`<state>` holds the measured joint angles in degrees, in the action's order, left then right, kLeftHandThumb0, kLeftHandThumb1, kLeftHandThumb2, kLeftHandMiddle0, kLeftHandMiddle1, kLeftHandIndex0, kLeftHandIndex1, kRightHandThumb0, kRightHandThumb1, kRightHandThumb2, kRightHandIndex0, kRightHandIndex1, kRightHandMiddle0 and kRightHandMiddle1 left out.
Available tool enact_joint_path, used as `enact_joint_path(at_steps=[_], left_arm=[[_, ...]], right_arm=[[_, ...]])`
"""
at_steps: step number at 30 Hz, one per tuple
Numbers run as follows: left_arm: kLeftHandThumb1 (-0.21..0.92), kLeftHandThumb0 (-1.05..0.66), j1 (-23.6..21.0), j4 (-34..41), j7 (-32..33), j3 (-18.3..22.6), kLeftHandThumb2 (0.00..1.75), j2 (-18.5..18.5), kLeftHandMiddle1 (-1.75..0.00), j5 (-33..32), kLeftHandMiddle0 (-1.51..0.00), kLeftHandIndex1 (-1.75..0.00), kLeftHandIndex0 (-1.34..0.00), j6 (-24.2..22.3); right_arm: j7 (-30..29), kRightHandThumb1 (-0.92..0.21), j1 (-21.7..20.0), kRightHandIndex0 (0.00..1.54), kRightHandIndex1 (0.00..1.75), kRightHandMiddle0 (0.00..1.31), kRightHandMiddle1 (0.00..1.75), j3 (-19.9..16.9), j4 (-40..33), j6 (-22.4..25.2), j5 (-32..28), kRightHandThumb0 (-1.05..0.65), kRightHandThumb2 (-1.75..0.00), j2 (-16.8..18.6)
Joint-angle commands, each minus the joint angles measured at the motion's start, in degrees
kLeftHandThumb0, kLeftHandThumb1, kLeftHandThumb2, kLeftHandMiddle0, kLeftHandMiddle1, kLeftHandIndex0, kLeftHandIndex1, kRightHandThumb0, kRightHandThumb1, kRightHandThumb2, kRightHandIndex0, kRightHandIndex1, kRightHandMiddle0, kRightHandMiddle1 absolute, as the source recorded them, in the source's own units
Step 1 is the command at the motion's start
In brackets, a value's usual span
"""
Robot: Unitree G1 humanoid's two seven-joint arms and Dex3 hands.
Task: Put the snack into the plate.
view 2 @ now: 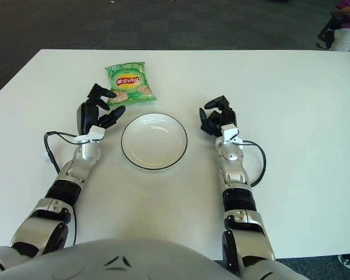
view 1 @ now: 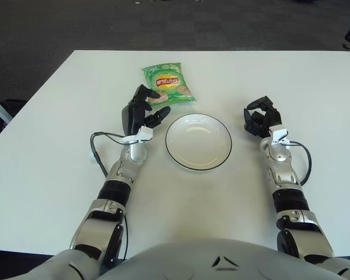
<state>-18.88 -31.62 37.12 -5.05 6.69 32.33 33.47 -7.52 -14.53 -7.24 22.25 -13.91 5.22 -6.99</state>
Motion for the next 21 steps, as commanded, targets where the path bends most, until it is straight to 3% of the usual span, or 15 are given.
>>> enact_joint_path(at_steps=[1,5,6,8,9,11,15,21], left_arm=[[0.92,-0.12,-0.56,-1.88,2.13,-1.15,0.23,1.62,-1.49,1.65,-0.56,-1.34,-0.43,1.84],[0.92,-0.04,-1.78,-2.66,8.85,-4.24,0.24,4.7,-1.4,9.62,-0.53,-1.39,-0.41,1.02],[0.92,-0.2,-2.12,-2.74,10.65,-5.23,0.25,5.57,-1.17,12.01,-0.44,-1.42,-0.43,-0.03],[0.92,-0.28,-2.91,-3.25,13.79,-7.1,0.26,7.21,-0.94,15.83,-0.4,-1.44,-0.44,-1.02],[0.92,-0.34,-3.4,-3.7,15.21,-8.0,0.23,7.91,-0.86,17.36,-0.38,-1.35,-0.4,-1.2],[0.92,-0.48,-4.48,-5.35,17.43,-9.57,0.14,9.19,-0.51,19.24,-0.42,-1.05,-0.33,-0.84],[0.92,-0.59,-6.61,-9.56,19.99,-12.26,0.06,10.99,-0.17,21.16,-0.45,-0.79,-0.28,-0.58],[0.91,-0.62,-7.65,-11.03,20.38,-14.8,0.01,12.06,-0.02,22.04,-0.4,-0.48,-0.29,-3.23]], right_arm=[[0.24,-0.71,-0.43,0.83,1.75,0.33,1.75,-0.03,-0.24,0.68,-0.67,-0.38,-0.8,-0.08],[0.31,-0.71,-0.43,0.83,1.75,0.33,1.75,-0.01,-0.21,0.7,-0.71,-0.38,-0.8,-0.06],[0.32,-0.71,-0.44,0.83,1.75,0.33,1.75,0.0,-0.19,0.68,-0.71,-0.38,-0.8,-0.06],[0.32,-0.71,-0.45,0.83,1.75,0.33,1.75,0.01,-0.14,0.65,-0.7,-0.38,-0.8,-0.05],[0.35,-0.71,-0.54,0.83,1.75,0.33,1.75,-0.02,0.0,0.62,-0.72,-0.38,-0.8,-0.09],[0.37,-0.71,-0.66,0.83,1.75,0.33,1.75,-0.05,0.17,0.59,-0.74,-0.38,-0.8,-0.13],[0.45,-0.71,-0.67,0.83,1.75,0.33,1.75,-0.04,0.2,0.59,-0.72,-0.38,-0.8,-0.16],[0.6,-0.71,-0.65,0.83,1.75,0.33,1.75,-0.04,0.18,0.59,-0.7,-0.38,-0.8,-0.2]])
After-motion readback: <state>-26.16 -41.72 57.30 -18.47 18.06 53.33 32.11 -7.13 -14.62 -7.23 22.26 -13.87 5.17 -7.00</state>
